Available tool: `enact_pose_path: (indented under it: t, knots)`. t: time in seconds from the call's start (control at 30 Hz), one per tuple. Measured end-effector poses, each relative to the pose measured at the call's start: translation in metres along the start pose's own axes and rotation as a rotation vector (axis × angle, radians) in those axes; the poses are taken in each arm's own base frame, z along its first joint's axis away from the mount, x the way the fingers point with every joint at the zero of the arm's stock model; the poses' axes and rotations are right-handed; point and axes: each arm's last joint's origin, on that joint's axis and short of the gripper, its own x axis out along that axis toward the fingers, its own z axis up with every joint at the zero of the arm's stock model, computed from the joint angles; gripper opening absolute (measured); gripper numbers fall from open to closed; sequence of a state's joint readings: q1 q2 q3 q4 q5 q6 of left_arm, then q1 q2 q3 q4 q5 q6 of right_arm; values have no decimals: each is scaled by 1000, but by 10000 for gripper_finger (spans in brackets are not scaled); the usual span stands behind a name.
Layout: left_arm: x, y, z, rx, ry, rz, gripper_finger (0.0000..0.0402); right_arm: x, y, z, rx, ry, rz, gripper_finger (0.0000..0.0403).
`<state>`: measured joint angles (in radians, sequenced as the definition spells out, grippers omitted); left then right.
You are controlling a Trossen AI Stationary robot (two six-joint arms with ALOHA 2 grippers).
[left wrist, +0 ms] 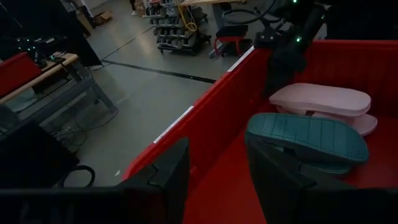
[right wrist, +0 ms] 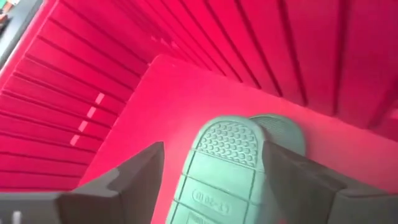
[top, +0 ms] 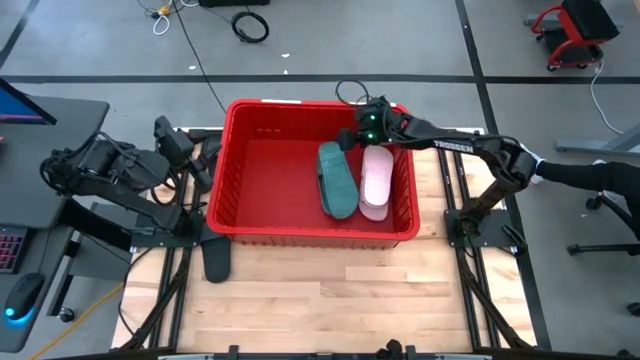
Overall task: Pick and place slides into bin
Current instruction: Put the green slide in the red bin
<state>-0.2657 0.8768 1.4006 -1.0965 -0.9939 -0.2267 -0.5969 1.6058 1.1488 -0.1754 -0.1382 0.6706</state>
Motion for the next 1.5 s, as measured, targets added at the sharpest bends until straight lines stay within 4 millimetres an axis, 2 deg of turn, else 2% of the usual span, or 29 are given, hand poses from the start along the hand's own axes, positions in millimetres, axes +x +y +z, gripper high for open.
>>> enact_pose_path:
  t: [0.17,0.3,0.43,0.6,0.83,1.03,1.23,1.37,1.5]
  knots:
    - [0,0,0,-5,0,0,164,-14,14,-10,-70,11,-41,268]
    - [1,-2,1,-16,-2,1,164,-11,35,-27,-133,10,-65,263]
    - [3,-4,7,0,-41,45,160,3,73,-36,-235,10,-41,259]
    - [7,-7,17,-3,-82,58,150,23,117,-33,-409,84,-40,259]
    - [11,-9,17,-49,-71,58,134,70,144,-25,-668,221,-36,258]
    - [13,-13,18,-73,-66,57,122,112,144,-33,-864,316,3,258]
    - [18,-20,18,-52,-52,59,114,142,122,-46,-911,423,-42,258]
    - [22,-26,18,-35,-41,61,112,152,104,-56,-931,537,-117,258]
    - [25,-30,18,-22,-33,62,113,150,97,-62,-1026,609,-205,258]
